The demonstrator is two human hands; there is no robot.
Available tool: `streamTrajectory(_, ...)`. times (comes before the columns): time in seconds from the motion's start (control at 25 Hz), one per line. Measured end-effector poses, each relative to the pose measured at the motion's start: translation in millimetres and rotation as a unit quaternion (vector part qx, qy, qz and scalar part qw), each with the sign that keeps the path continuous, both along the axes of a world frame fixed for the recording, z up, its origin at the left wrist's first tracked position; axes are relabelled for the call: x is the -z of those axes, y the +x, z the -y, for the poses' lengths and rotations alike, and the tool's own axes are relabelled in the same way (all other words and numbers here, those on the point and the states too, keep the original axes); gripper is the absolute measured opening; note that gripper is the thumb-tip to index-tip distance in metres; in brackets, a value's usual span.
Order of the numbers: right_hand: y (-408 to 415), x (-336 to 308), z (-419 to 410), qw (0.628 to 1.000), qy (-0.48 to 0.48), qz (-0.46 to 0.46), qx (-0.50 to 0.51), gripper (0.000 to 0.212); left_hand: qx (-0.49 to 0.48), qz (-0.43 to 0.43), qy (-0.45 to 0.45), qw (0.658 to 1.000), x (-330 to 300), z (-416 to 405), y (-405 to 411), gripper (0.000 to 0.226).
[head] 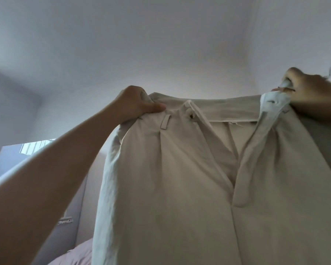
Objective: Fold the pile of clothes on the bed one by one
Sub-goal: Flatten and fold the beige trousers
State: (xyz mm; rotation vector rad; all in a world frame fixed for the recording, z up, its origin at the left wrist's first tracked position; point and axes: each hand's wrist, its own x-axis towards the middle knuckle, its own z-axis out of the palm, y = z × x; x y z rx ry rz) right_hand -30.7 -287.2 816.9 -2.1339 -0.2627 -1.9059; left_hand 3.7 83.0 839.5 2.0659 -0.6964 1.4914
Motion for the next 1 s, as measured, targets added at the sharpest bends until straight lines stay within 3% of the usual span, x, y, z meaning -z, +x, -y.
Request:
streamTrajectory(0.16,59,54,2,0.996,0.03,-0.087,0.014,0.027,-0.008,-0.072,0.009,0.997,49,23,62,0.039)
streamTrajectory(0.36,165,153,19,0.976,0.061,-0.204,0.053,0.026,0.015,-0.207,0.002,0.978,154,47,183,0.043)
streamTrajectory(0.56,273,287,28,0.936,0.108,-0.333,0.034,0.026,0.03,-0.335,-0.021,0.942,295,62,312,0.058)
streamTrajectory(0.72,353,403,36,0.895,0.135,-0.421,0.052,0.026,0.012,-0.407,0.001,0.913,419,77,395,0.057)
streamTrajectory(0.88,430,526,40,0.867,0.163,-0.466,0.065,0.025,0.017,-0.459,-0.031,0.888,550,85,474,0.048)
streamTrajectory(1.0,473,606,36,0.866,0.156,-0.464,0.103,0.028,-0.001,-0.457,-0.058,0.888,625,96,518,0.043)
